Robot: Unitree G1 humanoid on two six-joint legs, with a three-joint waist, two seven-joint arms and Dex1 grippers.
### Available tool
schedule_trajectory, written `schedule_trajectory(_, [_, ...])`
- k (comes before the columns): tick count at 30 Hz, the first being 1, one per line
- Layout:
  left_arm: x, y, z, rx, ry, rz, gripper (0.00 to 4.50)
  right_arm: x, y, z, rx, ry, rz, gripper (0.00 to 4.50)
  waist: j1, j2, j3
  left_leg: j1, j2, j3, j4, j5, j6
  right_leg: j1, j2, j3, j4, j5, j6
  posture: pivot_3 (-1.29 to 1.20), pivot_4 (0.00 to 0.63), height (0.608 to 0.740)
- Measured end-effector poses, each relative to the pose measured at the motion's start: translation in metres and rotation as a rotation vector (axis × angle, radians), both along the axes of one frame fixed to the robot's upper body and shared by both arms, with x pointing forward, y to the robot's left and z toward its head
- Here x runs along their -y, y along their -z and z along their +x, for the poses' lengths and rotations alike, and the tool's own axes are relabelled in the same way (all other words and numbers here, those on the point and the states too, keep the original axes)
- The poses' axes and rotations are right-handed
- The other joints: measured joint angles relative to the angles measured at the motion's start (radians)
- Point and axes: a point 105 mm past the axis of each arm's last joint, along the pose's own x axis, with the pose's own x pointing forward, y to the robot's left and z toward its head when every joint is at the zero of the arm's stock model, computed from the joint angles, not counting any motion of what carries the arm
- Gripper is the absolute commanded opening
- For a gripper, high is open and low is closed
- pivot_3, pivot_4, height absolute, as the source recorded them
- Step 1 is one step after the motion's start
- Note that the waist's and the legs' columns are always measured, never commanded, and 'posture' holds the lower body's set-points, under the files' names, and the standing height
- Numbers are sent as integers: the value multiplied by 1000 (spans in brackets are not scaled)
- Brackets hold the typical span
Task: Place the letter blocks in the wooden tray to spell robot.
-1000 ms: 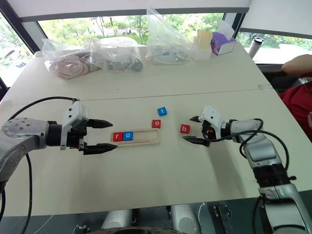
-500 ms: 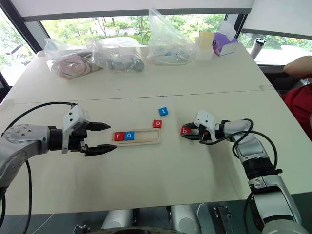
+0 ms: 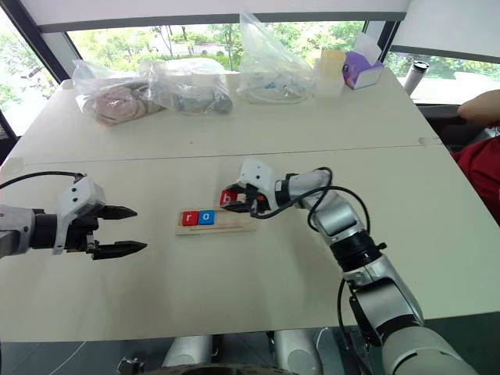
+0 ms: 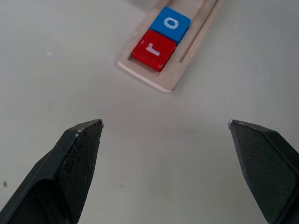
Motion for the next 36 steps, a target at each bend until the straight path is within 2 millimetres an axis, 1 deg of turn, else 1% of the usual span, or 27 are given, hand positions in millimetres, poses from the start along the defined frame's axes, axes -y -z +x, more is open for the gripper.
schedule_trajectory(5, [2, 2, 0, 5, -5, -14, 4500, -11, 7, -1, 23, -74, -43, 1206, -1, 0, 0, 0, -1, 3, 1, 0, 0, 1, -2, 2, -1, 2, 4, 0, 150, 740])
schedule_trajectory(9, [1, 5, 0, 7, -17, -13, 4500, -11, 17, -2, 4, -98, -80, 1206, -5, 0, 0, 1, 0, 2, 0, 0, 0, 0, 0, 1, 0, 3, 4, 0, 150, 740])
schedule_trajectory(18, [5, 7, 3, 45, -30, -20, 4500, -16, 29, -3, -19, -113, -101, 1206, -13, 0, 0, 1, 1, 0, 0, 0, 0, 0, 2, 1, 1, 4, 3, 0, 150, 740])
schedule_trajectory(20, [5, 7, 4, 52, -34, -20, 4500, -18, 29, -1, -15, -114, -106, 2284, -12, 0, 0, 1, 0, 1, 0, 0, 0, 0, 2, 1, 1, 4, 3, 0, 150, 740])
schedule_trajectory(21, [6, 6, 5, 59, -35, -22, 4500, -19, 29, -1, -15, -114, -105, 2716, -12, 0, 0, 1, 0, 1, 0, 0, 0, 0, 2, 1, 1, 4, 3, 0, 150, 740])
schedule_trajectory(24, [7, 5, 8, 71, -35, -19, 4500, -25, 28, 0, -10, -116, -93, 4327, -12, 0, 0, 1, 0, 1, 0, 0, 0, 0, 2, 1, 1, 5, 3, 0, 150, 740])
schedule_trajectory(25, [8, 5, 8, 71, -34, -19, 4500, -26, 29, 1, -9, -116, -93, 4458, -12, 0, 0, 1, 0, 1, 0, 0, 0, 0, 2, 1, 1, 5, 3, 0, 150, 740])
schedule_trajectory(28, [9, 7, 8, 68, -35, -20, 4500, -25, 30, 2, -8, -103, -92, 4458, -12, 0, 0, 1, 0, 0, 0, 0, 0, 0, 1, 1, 1, 5, 3, 0, 150, 740])
schedule_trajectory(31, [9, 7, 9, 69, -37, -21, 4500, -24, 27, 5, 0, -83, -77, 4458, -12, 0, 0, 1, 0, 0, 0, 0, 0, 0, 1, 1, 1, 5, 3, 0, 150, 740])
schedule_trajectory(34, [9, 8, 9, 71, -40, -17, 4500, -22, 19, 9, 17, -57, -51, 4458, -13, 0, 0, 1, 0, 0, 0, 0, 0, 0, 1, 1, 1, 5, 3, 0, 150, 740])
schedule_trajectory(36, [11, 8, 10, 74, -35, -25, 4500, -18, 7, 10, 57, -48, -34, 4458, -12, 0, 0, 1, 0, 0, 0, 0, 0, 0, 1, 1, 1, 5, 3, 0, 150, 740])
